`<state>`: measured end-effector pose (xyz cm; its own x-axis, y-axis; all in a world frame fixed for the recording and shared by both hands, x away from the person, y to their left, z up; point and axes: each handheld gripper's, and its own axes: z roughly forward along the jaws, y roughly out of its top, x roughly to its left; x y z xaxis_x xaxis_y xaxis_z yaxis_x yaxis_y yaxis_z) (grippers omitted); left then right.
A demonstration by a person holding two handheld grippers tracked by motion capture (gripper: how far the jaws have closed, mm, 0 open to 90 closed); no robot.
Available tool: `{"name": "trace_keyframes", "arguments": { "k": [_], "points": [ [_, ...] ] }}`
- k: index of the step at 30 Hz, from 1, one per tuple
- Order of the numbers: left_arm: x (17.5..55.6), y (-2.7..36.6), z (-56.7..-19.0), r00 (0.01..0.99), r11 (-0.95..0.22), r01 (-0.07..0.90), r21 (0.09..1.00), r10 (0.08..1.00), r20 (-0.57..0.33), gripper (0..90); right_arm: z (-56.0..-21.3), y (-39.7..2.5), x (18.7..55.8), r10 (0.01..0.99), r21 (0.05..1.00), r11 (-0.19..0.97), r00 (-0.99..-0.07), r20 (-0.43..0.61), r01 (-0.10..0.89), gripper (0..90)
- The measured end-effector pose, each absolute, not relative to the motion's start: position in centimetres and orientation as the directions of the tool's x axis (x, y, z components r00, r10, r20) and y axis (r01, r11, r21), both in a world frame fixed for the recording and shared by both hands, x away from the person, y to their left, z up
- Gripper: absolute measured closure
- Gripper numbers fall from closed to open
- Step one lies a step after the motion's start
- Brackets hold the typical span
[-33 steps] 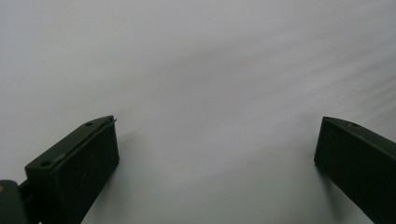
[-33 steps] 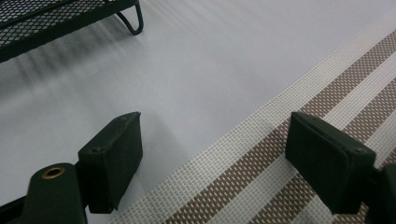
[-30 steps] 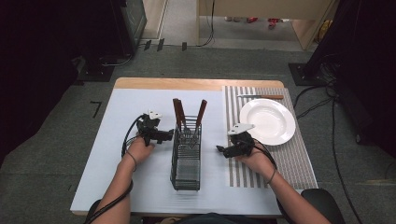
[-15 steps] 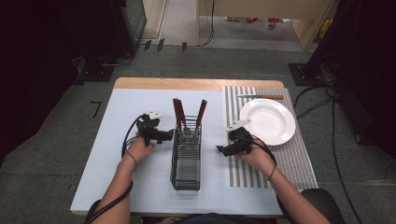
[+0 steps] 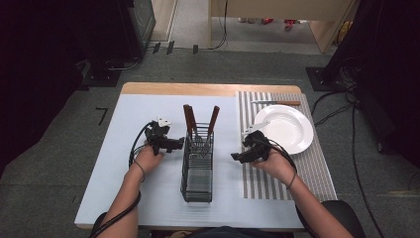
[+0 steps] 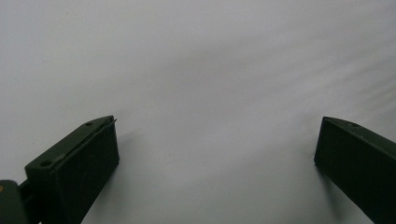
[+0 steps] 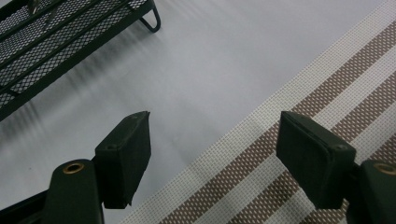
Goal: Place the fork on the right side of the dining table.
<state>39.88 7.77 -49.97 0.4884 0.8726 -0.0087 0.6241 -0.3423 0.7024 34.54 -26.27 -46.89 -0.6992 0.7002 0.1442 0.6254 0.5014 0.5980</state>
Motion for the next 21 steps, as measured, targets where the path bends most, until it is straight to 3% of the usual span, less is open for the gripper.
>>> {"name": "trace_keyframes", "arguments": {
  "k": [21],
  "points": [
    [39.9,7.8,-50.0,0.488,-0.341,0.624,0.703,0.873,-0.009,0.0,-44.6,-25.4,33.7,0.658,0.596,0.538,-0.739,0.145,0.596,30.5]
  ]
}}
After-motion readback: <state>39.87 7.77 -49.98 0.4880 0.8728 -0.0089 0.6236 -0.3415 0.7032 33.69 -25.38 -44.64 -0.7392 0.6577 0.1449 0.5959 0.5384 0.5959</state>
